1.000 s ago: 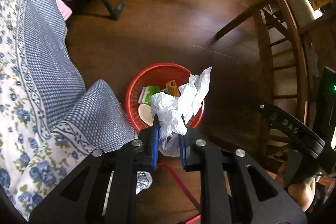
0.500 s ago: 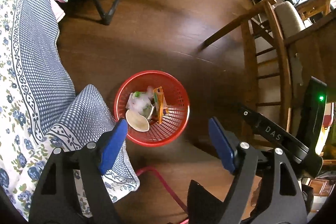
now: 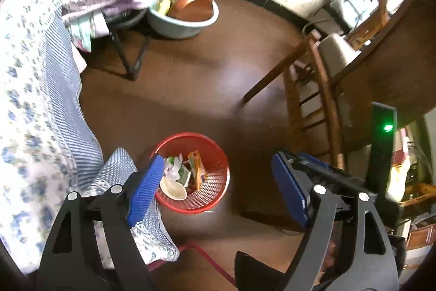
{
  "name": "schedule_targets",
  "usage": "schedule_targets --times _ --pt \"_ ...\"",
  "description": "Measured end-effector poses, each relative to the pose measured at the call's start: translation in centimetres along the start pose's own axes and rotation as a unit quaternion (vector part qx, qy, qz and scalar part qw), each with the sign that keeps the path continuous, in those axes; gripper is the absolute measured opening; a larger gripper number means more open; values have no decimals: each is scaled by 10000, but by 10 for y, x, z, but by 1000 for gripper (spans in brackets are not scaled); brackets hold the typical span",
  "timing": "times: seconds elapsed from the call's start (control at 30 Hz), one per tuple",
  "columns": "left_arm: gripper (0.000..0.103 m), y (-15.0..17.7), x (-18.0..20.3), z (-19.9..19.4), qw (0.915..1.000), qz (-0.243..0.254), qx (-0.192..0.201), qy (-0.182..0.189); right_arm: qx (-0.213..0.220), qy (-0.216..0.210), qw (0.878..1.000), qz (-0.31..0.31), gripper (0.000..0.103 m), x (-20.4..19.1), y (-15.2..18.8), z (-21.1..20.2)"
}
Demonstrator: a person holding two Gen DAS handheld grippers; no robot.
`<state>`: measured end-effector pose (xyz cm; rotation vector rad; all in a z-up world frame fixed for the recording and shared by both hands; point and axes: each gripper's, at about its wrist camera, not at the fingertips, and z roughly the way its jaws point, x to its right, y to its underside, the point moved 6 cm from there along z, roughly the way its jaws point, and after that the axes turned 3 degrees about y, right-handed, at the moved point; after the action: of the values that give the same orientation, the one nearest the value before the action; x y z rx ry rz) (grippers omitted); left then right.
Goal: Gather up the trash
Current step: 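Move both tools back up over the bed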
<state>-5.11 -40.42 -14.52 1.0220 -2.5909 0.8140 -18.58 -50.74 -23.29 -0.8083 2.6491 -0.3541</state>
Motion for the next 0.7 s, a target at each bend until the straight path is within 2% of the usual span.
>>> schedule_targets --times 0.03,0.13,0.17,0.27,0.37,0.4,0.43,0.5,0.53,0.57,0.6,0.7 --pt "80 -4 1 -17 9998 1 190 76 73 -38 9999 -125 77 -9 0 -7" --pt "93 -17 -9 -72 9964 -50 846 18 267 -163 9986 -431 80 -37 -2 -27" --pt "96 -22 -19 -96 9939 -76 1092 -123 324 -253 9977 -536 80 -50 -2 -34" --pt "96 -28 -61 -154 9862 -152 1559 -533 492 -594 9916 -1034 80 -99 2 -56" --pt "96 -24 -128 -212 9716 -530 1960 -1211 549 -1023 9783 -1718 83 -163 15 -77" --pt "96 -23 -149 -227 9651 -640 2042 -1507 543 -1205 9709 -1996 85 -192 23 -84" --pt "96 -19 -174 -246 9547 -760 2184 -1872 545 -1323 9651 -2195 86 -216 29 -88" --pt "96 -9 -225 -280 9276 -988 2361 -2721 561 -1482 9554 -2493 87 -254 38 -93" --pt "96 -6 -241 -290 9179 -1066 2392 -2983 583 -1548 9499 -2653 87 -279 43 -94" --pt "96 1 -262 -302 9041 -1212 2425 -3303 601 -1577 9468 -2739 87 -300 45 -93" --pt "96 10 -284 -313 8908 -1454 2493 -3511 614 -1636 9443 -2789 87 -319 47 -92" --pt "96 34 -328 -328 8757 -2149 2680 -3392 680 -1897 9374 -2841 87 -380 48 -87"
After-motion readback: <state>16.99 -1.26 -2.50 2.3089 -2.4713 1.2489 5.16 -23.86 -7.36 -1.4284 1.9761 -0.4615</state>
